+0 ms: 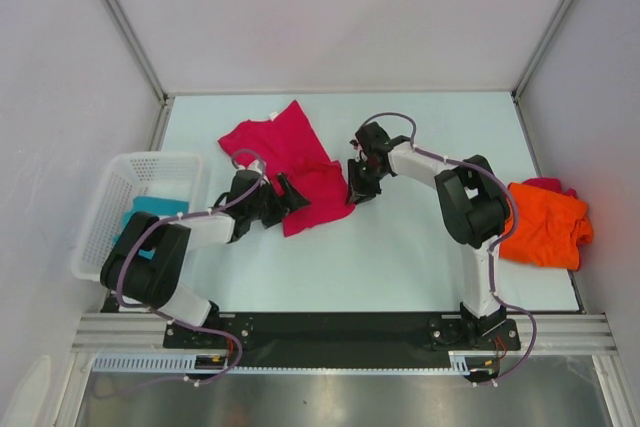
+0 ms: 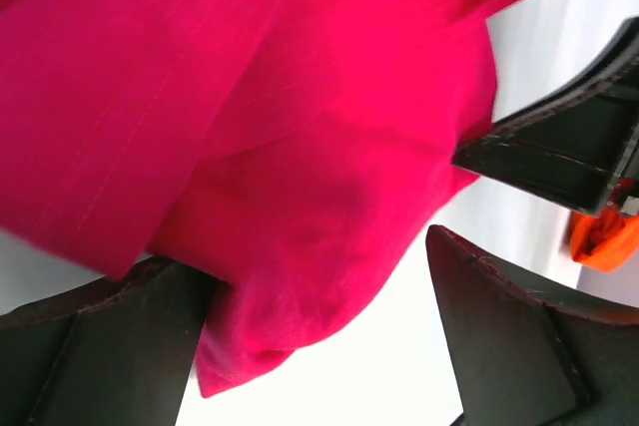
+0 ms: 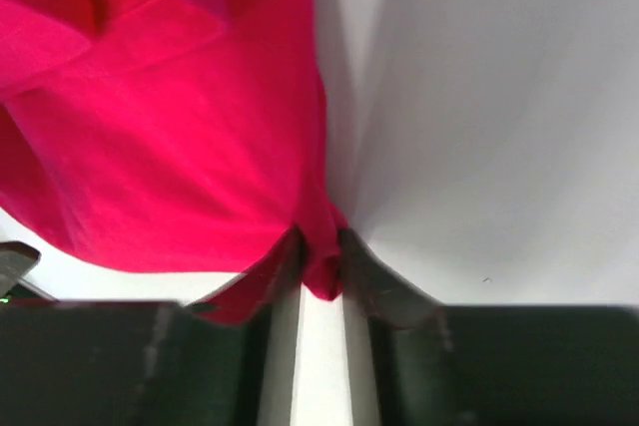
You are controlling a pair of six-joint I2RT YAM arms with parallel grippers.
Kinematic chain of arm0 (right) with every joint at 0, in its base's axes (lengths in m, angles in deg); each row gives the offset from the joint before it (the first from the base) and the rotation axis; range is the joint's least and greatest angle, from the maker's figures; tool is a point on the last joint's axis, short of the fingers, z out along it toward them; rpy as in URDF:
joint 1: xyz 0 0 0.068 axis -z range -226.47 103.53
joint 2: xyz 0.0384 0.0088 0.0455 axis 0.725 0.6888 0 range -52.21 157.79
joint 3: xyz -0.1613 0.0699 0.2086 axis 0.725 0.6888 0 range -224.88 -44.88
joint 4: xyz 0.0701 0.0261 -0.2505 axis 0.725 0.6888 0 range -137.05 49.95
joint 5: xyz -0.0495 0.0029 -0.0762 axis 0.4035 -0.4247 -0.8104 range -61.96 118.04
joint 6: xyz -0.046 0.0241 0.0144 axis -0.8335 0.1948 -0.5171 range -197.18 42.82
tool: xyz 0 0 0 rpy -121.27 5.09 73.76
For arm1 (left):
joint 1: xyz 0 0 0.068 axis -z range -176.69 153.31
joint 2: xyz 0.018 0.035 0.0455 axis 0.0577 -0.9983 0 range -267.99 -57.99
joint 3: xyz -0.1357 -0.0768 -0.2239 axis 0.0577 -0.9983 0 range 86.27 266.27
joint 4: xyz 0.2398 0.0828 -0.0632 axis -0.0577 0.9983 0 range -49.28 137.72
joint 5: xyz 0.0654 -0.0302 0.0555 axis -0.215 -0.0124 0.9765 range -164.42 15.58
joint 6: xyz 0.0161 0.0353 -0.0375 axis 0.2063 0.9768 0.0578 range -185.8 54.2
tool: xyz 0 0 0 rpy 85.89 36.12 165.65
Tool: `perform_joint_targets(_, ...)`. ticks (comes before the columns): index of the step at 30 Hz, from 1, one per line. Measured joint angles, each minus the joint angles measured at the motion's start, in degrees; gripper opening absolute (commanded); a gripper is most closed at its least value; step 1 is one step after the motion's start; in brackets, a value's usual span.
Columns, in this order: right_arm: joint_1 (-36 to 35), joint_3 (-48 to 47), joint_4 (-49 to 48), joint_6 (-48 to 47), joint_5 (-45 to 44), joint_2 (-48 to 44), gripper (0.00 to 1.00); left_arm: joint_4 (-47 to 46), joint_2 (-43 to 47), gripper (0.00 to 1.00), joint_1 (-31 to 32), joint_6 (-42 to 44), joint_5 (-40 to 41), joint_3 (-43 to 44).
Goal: Fold and stack the t-shirts
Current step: Fold the folded rectangular tshirt in 1/3 of the way
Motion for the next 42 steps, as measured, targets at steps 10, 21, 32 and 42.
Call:
perform_joint_targets(10, 1.97, 2.73, -3.39, 0.39, 1.62, -0.39, 0.0, 3.41, 0.79, 0.2, 2.54, -1.84, -0.24, -2.43)
perform_joint_targets(21, -3.78, 18.86, -5.03, 4.15, -0.83, -15.76, 0.0, 22.95, 14.34, 0.18, 2.21, 2.34, 1.03, -2.89)
perform_joint_targets(32, -24.52, 28.22, -8.26, 15.47, -4.87, -22.18, 0.43, 38.51, 22.47, 0.76, -3.65, 9.81, 1.97, -2.71)
perform_joint_targets(42, -25.86, 12.96, 0.02, 14.71, -10.82, -14.67, 0.47, 43.32, 24.7, 0.94, -3.78, 10.73, 1.97, 1.88)
